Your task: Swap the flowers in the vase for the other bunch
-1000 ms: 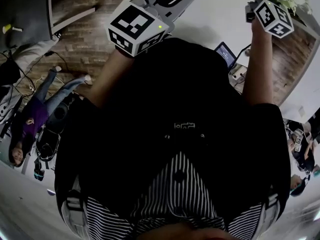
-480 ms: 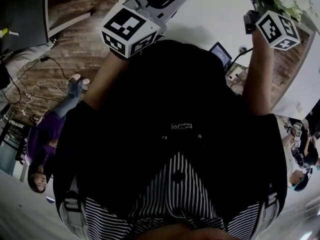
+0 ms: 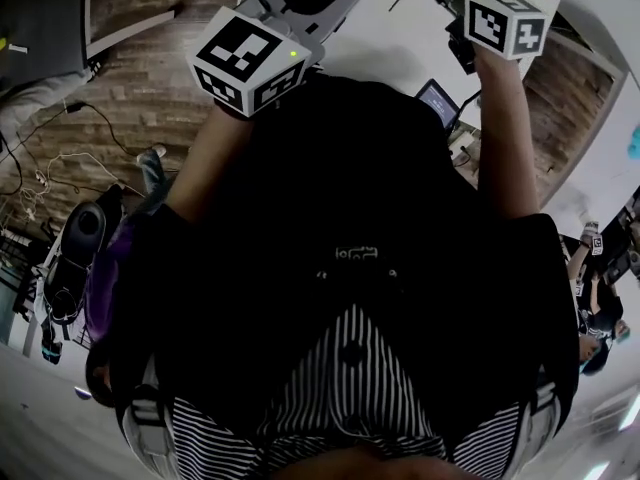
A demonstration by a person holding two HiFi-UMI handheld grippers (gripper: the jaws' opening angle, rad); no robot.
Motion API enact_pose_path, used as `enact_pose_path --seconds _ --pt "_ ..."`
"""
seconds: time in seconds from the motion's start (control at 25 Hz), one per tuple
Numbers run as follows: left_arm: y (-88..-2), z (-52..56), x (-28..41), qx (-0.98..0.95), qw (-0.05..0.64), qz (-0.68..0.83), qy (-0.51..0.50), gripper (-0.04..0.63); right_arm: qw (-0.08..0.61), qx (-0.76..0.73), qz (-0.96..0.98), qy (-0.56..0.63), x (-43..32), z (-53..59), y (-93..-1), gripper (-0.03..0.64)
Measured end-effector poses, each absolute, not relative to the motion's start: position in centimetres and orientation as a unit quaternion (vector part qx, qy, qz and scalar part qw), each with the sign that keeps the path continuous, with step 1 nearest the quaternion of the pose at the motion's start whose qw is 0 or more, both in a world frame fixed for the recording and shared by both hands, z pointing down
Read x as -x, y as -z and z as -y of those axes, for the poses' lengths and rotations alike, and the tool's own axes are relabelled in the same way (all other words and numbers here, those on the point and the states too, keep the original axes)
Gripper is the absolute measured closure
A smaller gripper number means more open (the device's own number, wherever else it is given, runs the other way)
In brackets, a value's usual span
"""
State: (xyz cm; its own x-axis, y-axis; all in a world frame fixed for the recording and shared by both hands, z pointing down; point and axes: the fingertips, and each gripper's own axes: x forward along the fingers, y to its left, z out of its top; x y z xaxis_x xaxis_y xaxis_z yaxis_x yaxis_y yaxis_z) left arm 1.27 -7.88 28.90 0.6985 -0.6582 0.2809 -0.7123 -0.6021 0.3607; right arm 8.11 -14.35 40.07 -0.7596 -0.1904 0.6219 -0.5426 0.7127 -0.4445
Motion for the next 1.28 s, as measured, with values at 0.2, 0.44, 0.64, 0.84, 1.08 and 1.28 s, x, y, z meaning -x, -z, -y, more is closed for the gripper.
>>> enact_pose_path --seconds 0.2,0.44,0.64,0.84,1.08,1.28 --pt "-29.3 7.4 2.0 -0.881 0.24 0.403 -0.051 0.589 0.326 -0.192 0.851 -0.364 -4.2 14.0 -46.3 0.598" --pt "-31.9 8.0 7.9 -0.865 0.259 0.427 -0.045 0.589 0.371 -0.181 0.817 -0.403 1.0 15.2 -55.0 0.598" --pt "-31.4 7.8 8.1 -0.857 0.264 0.441 -0.04 0.589 0.378 -0.185 0.806 -0.416 1.4 15.3 -57.0 0.598" --pt "-32.7 7.8 10.8 -0.85 0.276 0.447 -0.039 0.589 0.376 -0.19 0.805 -0.417 1.7 15.0 -57.0 0.597" --pt "-34.1 8.2 12.6 -0.85 0.285 0.442 -0.041 0.589 0.375 -0.195 0.803 -0.42 2.1 14.7 -57.2 0.597" --pt "-34.0 8.3 12.0 -0.853 0.286 0.433 -0.05 0.588 0.377 -0.199 0.799 -0.424 2.5 14.6 -57.7 0.594"
